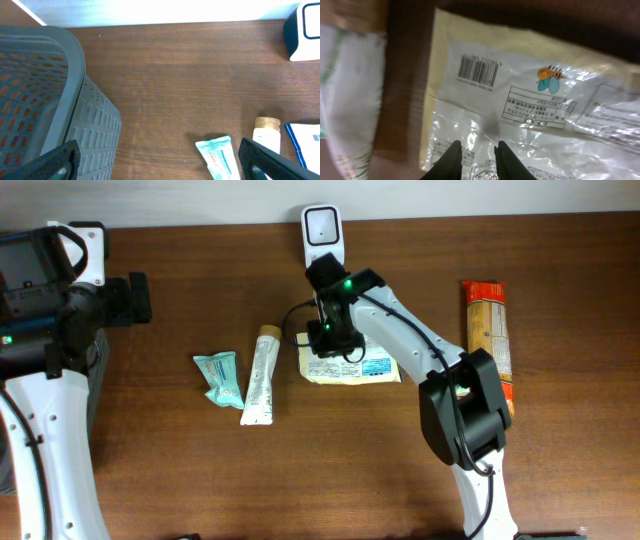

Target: Scan the item barcode

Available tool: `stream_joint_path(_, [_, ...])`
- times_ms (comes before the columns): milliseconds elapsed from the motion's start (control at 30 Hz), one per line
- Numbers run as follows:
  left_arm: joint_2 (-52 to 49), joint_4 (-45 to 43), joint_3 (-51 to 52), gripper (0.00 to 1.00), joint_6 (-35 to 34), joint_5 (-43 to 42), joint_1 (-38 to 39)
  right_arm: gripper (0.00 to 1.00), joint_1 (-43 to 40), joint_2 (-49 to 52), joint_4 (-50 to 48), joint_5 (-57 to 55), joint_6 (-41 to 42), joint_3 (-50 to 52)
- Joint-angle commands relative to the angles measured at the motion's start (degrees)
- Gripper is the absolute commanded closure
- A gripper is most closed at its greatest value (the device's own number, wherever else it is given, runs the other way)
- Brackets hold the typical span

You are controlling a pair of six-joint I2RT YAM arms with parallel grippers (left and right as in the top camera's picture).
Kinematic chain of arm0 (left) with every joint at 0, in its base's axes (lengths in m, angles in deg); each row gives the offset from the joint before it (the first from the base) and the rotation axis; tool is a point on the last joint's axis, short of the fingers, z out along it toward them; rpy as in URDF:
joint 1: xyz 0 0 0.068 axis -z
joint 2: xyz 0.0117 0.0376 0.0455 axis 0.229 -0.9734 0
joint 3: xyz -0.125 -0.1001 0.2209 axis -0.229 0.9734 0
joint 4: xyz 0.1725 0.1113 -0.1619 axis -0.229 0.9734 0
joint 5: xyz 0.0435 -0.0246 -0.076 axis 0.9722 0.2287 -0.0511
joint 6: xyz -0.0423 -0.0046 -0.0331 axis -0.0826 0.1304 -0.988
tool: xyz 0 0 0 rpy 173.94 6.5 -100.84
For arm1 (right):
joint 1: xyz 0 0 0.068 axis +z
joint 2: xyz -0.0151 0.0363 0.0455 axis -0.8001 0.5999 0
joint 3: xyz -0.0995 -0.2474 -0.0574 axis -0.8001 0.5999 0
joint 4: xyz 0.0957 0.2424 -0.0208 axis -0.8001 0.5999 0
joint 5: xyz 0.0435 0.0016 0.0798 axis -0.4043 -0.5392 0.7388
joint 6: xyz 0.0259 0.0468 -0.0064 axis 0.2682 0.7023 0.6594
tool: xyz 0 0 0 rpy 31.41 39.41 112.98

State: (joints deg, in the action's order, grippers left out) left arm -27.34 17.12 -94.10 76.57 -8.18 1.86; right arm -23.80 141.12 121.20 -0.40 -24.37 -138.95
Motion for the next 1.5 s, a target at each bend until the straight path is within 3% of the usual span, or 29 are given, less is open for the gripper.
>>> stream_joint_path(0, [0.46, -0.07, -0.15, 0.01, 0.76, -0.42, -0.04, 0.76, 1.03, -0.55, -1.46, -0.83, 2.16, 3.15])
stream_joint_path(167, [0.46, -0.07, -0.15, 0.01, 0.74, -0.42, -0.04, 0.57, 1.4, -0.55, -2.34, -0.83, 2.82, 4.57])
stream_joint_path(300, [0.46, -0.07, -0.13, 0.01, 0.76, -0.42, -0.04, 0.7, 1.46, -0.55, -2.36, -0.83, 2.86, 4.92])
stream_joint_path(500, [0.46, -0.07, -0.15, 0.01, 0.74, -0.42, -0.04, 0.68, 2.16, -0.55, -4.17, -0.79, 4.15, 8.0])
stream_joint_path(700, [0.46, -0.07, -0.15, 0.01, 0.74, -0.42, -0.04, 0.5, -0.46, -8.04, -0.66, -0.83, 1.4, 2.58])
stream_joint_path(800, [0.46, -0.07, -0.15, 0.01, 0.74, -0.42, -0.04, 0.31, -8.37, -15.69, 2.62, 0.72, -1.97, 1.33])
stream_joint_path(867, [0.46, -0.07, -0.15, 0.01, 0.74, -0.42, -0.04, 0.26, -17.73, -15.8, 6.86, 9.01, -9.7, 1.88])
stream_joint_path(1067, [0.46, -0.07, -0.15, 0.01, 0.74, -0.42, -0.04, 0.25, -28.3, -7.93, 9.22, 24.85, -25.94, 6.82])
stream_joint_path(1467, [0.46, -0.07, -0.15, 0.01, 0.74, -0.42, -0.04, 0.26, -19.56, 6.14, 4.44, 25.99, -25.29, 7.02])
